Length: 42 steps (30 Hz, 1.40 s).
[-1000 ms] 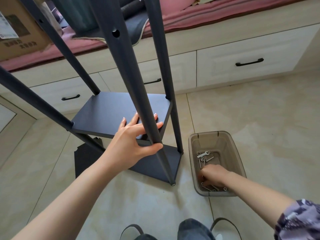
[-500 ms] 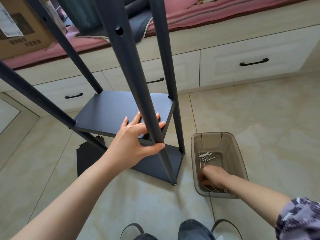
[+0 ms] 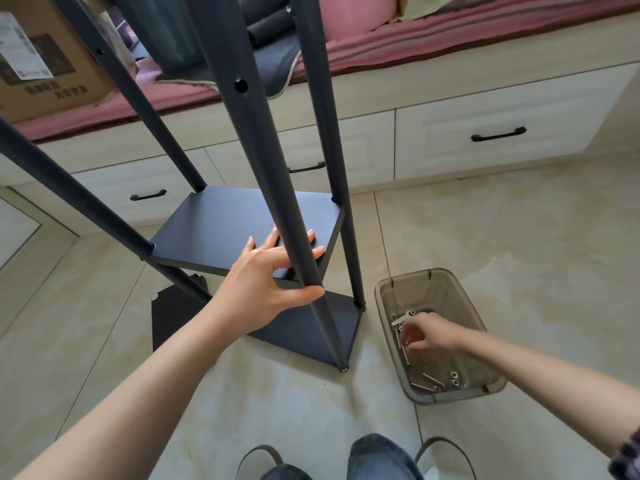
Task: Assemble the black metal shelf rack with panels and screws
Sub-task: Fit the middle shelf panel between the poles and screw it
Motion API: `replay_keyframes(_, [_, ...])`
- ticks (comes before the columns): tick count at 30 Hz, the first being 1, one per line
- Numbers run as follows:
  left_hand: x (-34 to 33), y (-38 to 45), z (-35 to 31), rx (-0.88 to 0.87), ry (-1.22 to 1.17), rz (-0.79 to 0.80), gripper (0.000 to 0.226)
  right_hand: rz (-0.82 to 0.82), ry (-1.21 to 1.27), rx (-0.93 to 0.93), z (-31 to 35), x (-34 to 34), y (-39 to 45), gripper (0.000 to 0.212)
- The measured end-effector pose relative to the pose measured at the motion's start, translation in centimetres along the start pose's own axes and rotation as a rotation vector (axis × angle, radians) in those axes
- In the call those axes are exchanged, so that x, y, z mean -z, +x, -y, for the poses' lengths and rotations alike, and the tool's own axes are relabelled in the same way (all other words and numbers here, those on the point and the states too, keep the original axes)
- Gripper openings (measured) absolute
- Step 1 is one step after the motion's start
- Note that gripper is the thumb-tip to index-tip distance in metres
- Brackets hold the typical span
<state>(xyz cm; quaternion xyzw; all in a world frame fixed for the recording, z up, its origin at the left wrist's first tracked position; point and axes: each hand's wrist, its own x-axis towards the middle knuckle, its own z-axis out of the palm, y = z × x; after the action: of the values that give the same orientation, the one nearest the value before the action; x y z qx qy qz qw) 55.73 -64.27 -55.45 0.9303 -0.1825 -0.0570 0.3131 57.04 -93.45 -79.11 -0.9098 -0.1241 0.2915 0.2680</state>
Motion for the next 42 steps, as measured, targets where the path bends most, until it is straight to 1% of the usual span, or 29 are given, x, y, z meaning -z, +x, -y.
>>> replay_keyframes(3, [0.3,0.1,-0.4,0.034,-0.033,-0.003,0.043,-0.106,-0.005,-0.011,1.4,1.6,-1.7,0.017])
replay_keyframes(5, [0.3,-0.2,-0.6,0.050,-0.078,-0.032,0.037,-0.240,0.071,0.011,3.1,2.8,-3.3,0.013])
replay_keyframes(7, [0.2,-0.6,-0.9,0.059,-0.114,-0.058,0.034,-0.357,0.250,0.055,5.7,3.6,-4.7,0.008])
replay_keyframes(8, [0.2,-0.8,-1.1,0.061,-0.118,-0.064,0.035,-0.394,0.371,0.081,7.3,3.9,-5.2,0.011])
replay_keyframes(10, [0.2,-1.2,-1.3,0.063,-0.116,-0.063,0.040,-0.459,0.553,0.136,10.7,4.2,-6.0,0.015])
replay_keyframes(12, [0.4,-1.5,-1.3,0.054,-0.106,-0.053,0.040,-0.508,0.672,0.191,13.9,4.2,-6.3,0.015])
replay_keyframes(14, [0.7,-1.7,-1.0,0.046,-0.089,-0.054,0.036,-0.537,0.747,0.206,16.6,4.0,-6.2,0.014])
replay_keyframes(17, [1.7,-2.2,-0.4,0.043,-0.120,-0.066,0.029,-0.576,0.787,0.176,19.2,3.3,-5.8,0.013])
replay_keyframes(20, [3.2,-2.8,0.1,0.029,-0.197,-0.080,0.024,-0.562,0.804,0.150,20.9,2.5,-5.4,0.014])
replay_keyframes(23, [4.8,-3.6,0.9,0.013,-0.290,-0.114,0.020,-0.514,0.757,0.160,22.7,1.9,-5.2,0.015])
replay_keyframes(28, [7.4,-5.1,2.7,0.006,-0.377,-0.173,0.024,-0.478,0.766,0.219,26.1,1.8,-5.0,0.020])
replay_keyframes(32, [10.3,-6.3,4.6,0.029,-0.409,-0.176,0.029,-0.389,0.813,0.247,28.3,1.7,-4.5,0.021])
replay_keyframes(35, [12.2,-7.5,6.5,0.053,-0.495,-0.217,0.027,-0.342,0.850,0.254,29.9,1.4,-3.7,0.025])
replay_keyframes(40, [14.1,-10.5,9.4,0.048,-0.473,-0.240,0.018,-0.266,0.897,0.211,32.3,0.7,-2.4,0.027])
replay_keyframes(42, [14.6,-12.0,10.5,0.040,-0.518,-0.261,0.020,-0.241,0.886,0.205,33.2,0.4,-2.1,0.027])
